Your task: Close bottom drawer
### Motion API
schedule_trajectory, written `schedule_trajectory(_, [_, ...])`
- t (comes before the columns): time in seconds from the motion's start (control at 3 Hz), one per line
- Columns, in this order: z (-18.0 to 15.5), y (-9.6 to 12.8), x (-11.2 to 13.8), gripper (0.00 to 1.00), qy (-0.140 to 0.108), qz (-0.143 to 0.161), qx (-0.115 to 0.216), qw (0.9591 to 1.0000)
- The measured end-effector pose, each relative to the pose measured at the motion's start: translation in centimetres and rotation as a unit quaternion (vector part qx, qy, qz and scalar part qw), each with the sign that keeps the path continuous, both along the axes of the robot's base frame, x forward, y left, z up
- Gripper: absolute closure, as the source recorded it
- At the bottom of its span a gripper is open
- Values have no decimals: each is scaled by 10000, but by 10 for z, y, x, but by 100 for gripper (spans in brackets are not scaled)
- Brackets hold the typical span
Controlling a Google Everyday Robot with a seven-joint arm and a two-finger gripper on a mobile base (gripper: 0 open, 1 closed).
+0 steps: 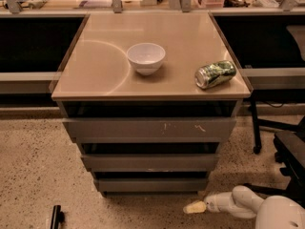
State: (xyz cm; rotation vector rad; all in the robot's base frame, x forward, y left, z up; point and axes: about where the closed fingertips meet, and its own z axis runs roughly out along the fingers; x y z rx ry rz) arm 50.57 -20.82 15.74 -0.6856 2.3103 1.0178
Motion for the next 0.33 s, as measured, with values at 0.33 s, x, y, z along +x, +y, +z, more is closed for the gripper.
schedule_trajectory(0.33, [0, 0, 0, 0, 0, 0, 0, 10000])
